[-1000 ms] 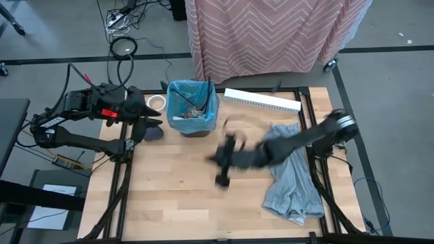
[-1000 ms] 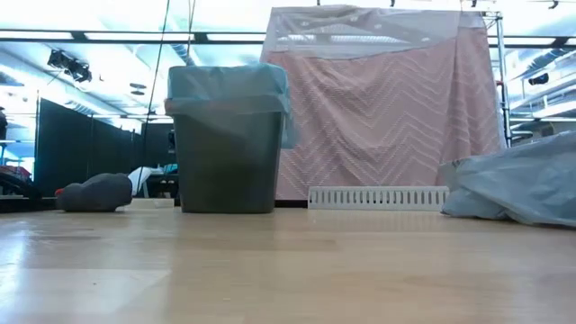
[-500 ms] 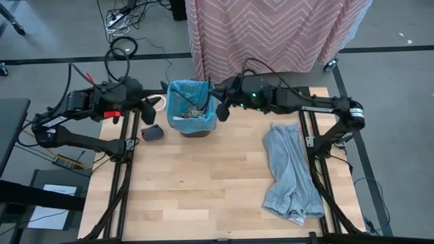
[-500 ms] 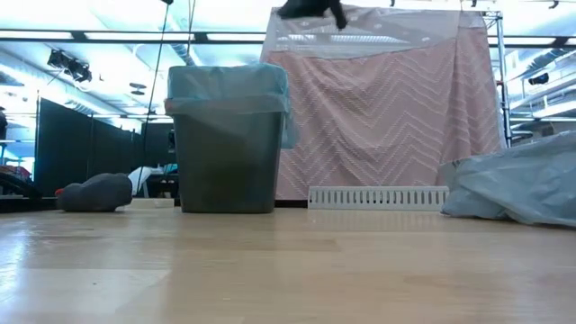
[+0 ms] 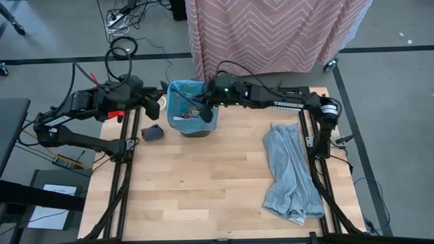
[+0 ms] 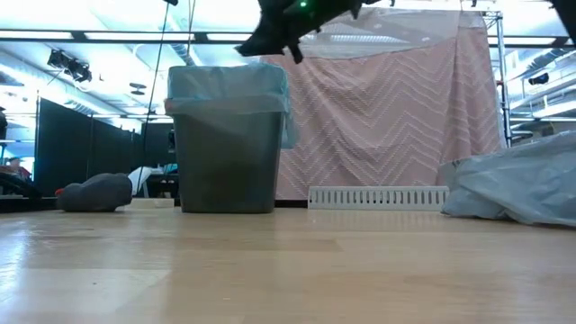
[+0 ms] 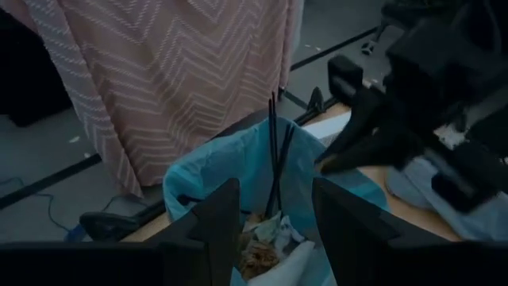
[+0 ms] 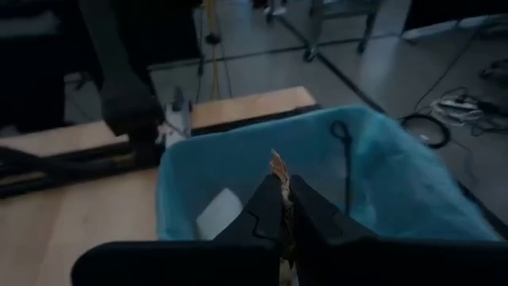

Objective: Place trash/remove bag and relplace
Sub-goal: Put the brown napkin into the black trash bin, then remove the blue trash bag from the black trash bin

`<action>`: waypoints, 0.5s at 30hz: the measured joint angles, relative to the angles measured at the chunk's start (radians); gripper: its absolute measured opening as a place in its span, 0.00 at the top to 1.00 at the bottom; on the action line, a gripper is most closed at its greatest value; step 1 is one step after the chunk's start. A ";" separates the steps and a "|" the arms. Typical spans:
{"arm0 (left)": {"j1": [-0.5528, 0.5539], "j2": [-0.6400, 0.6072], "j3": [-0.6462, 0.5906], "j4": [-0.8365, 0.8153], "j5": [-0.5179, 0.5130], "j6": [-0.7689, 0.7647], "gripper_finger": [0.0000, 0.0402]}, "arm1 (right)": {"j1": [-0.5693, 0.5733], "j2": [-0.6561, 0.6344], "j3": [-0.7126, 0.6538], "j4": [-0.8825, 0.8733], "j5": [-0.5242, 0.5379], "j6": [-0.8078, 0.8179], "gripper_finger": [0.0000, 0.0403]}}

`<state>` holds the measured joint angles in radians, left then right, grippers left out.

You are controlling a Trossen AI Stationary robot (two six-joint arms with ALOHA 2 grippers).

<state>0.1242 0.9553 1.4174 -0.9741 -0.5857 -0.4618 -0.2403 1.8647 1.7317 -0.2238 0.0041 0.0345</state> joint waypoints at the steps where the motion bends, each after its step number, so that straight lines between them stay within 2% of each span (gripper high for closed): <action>1: 0.000 0.001 0.000 -0.001 -0.004 -0.013 0.59 | -0.002 0.019 0.028 -0.025 -0.011 -0.008 0.98; 4: 0.000 0.002 0.000 0.001 -0.001 -0.056 0.59 | -0.003 0.065 0.100 -0.112 -0.035 -0.051 0.94; 6: 0.000 0.000 0.000 0.007 0.014 -0.078 0.58 | -0.003 0.070 0.133 -0.157 -0.035 -0.108 0.88; 9: 0.000 0.001 0.000 0.011 0.036 -0.097 0.58 | -0.005 0.057 0.158 -0.172 -0.033 -0.170 0.74; 15: 0.000 0.001 0.000 0.053 0.035 -0.118 0.58 | -0.015 0.053 0.202 -0.174 -0.021 -0.168 0.46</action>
<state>0.1242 0.9562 1.4174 -0.9209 -0.5503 -0.5800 -0.2556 1.9179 1.9342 -0.3974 -0.0169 -0.1338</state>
